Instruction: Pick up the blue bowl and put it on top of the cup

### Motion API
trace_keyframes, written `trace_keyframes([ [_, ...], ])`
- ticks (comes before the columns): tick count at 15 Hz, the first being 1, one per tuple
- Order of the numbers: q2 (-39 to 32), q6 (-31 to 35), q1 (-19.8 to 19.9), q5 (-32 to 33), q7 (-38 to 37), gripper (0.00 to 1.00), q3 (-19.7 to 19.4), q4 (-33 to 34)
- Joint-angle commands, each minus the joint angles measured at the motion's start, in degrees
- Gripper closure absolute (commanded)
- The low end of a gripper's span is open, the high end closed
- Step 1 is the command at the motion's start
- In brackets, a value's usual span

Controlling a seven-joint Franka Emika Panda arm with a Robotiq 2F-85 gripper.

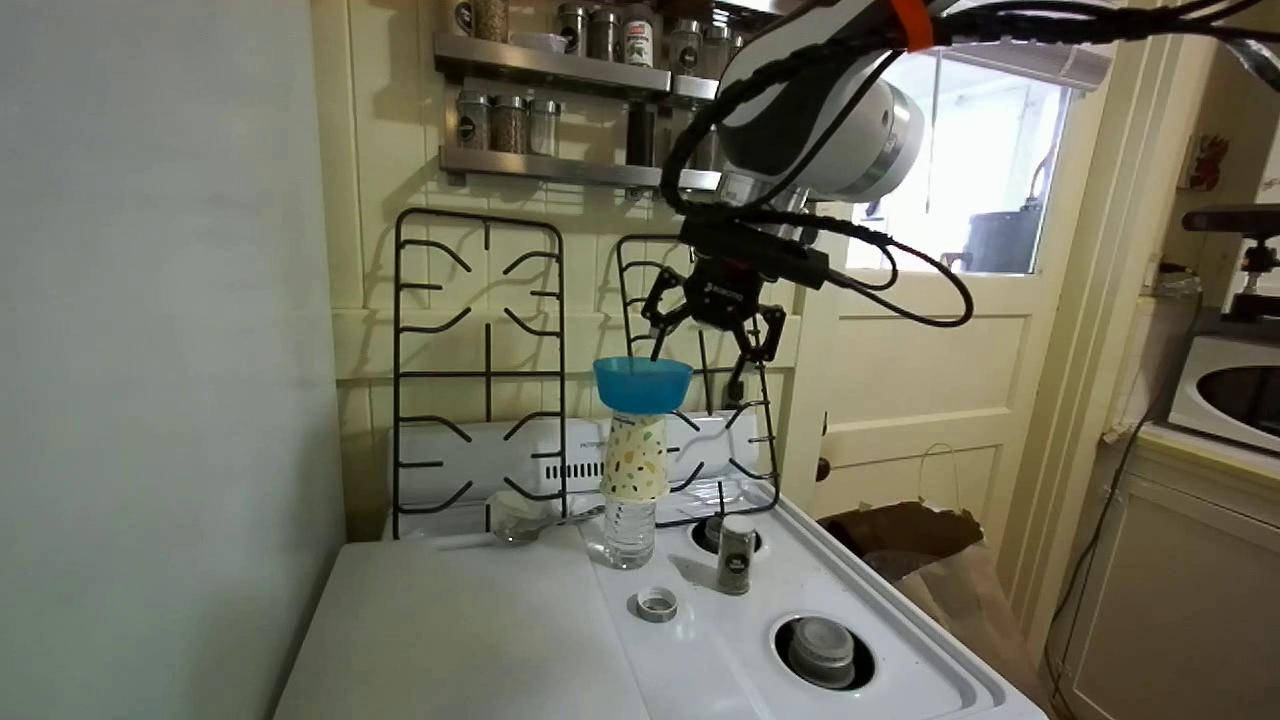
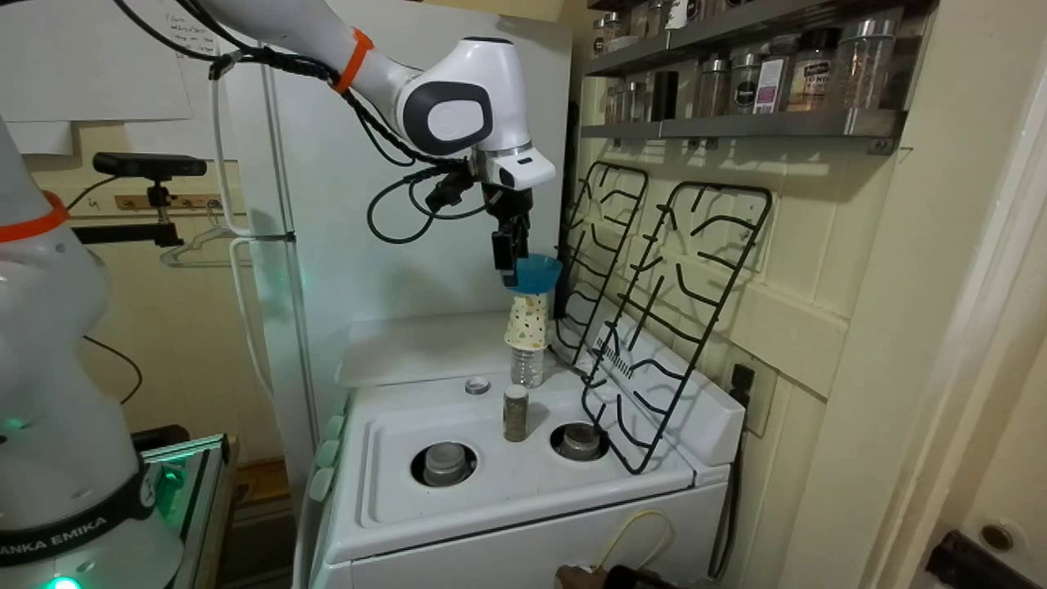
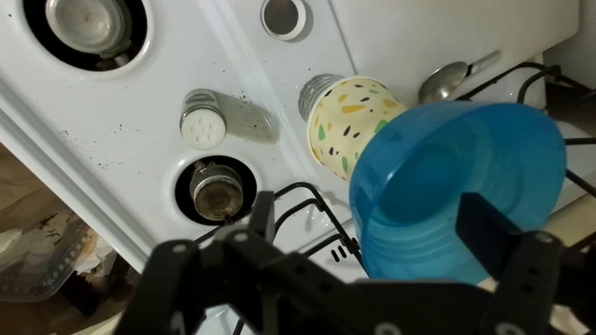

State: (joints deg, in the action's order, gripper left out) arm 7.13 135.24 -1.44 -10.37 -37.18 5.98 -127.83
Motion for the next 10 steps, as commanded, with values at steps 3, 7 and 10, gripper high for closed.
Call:
trace_keyframes([
  [3,8.4,-3.2,-0.7,6.6,-1.5,0.00,1.7,-2.4],
  [7,20.9,-10.1,-1.5,9.2,2.8,0.00,3.4,-7.2],
  [10,19.2,-9.6,-1.0,7.4,4.7,0.00,4.3,-4.4],
])
